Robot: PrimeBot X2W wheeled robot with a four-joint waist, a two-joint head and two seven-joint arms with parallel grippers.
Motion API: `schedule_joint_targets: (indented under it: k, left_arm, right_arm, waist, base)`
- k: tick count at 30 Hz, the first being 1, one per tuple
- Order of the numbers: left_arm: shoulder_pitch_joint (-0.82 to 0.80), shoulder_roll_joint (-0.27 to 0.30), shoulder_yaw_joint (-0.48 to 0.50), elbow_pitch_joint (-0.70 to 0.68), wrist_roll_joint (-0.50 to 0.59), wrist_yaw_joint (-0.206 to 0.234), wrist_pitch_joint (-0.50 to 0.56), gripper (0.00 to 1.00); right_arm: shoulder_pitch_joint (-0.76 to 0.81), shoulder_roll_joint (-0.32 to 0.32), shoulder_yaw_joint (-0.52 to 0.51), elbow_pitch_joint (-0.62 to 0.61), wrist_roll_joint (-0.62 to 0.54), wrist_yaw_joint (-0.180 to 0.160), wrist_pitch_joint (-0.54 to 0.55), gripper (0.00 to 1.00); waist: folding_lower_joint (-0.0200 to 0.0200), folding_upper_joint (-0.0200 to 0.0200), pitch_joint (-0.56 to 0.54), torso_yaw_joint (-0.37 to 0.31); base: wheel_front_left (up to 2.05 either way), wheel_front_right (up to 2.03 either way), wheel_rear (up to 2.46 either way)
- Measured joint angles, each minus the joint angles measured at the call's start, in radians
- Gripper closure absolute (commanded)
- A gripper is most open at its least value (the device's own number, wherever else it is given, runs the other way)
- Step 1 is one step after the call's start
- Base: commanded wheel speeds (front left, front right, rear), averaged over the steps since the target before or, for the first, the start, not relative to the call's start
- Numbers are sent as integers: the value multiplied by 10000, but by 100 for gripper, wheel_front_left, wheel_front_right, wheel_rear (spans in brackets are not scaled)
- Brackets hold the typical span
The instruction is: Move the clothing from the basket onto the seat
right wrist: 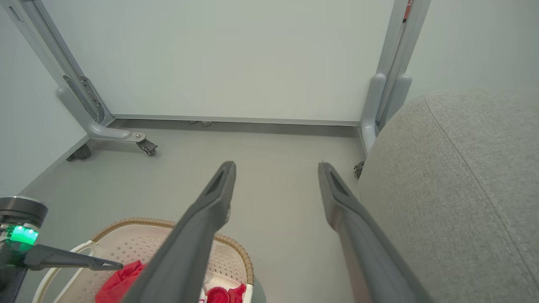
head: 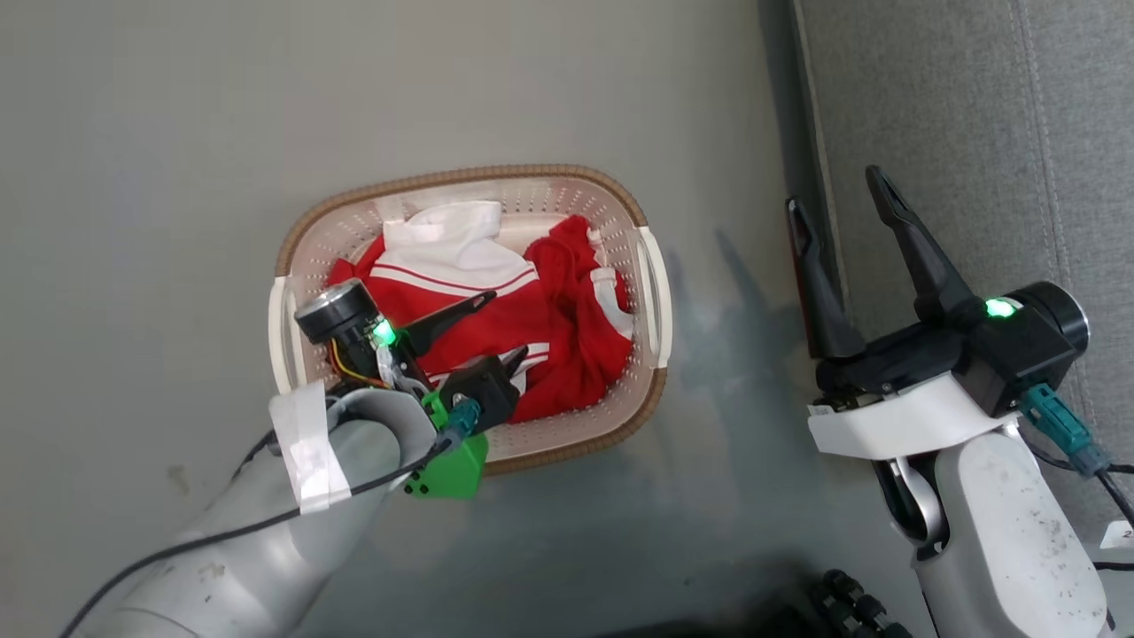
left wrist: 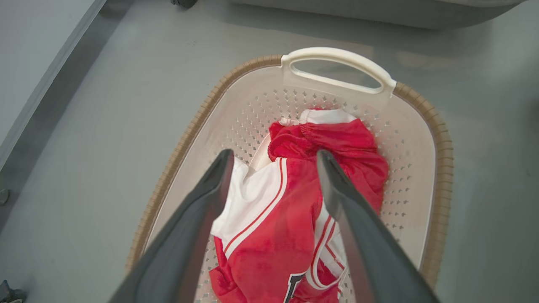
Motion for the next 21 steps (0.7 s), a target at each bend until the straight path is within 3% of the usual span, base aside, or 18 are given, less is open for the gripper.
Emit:
schedule_joint_targets:
  k: [12, 21]
  left_arm:
    - [-2086, 10, -2631, 2180, -658, -4, 0, 0]
    - [-2884, -433, -3396, 3359, -838, -4, 201, 0]
  right_arm:
    - [-717, 165, 165, -56, 355, 0, 2, 0]
    - [-982, 190, 132, -25, 817, 0, 2, 0]
  waist:
    - [-1, 0, 1709, -615]
    - [-1, 0, 2731, -900]
  base:
    - [0, 0, 0]
    - [0, 0, 0]
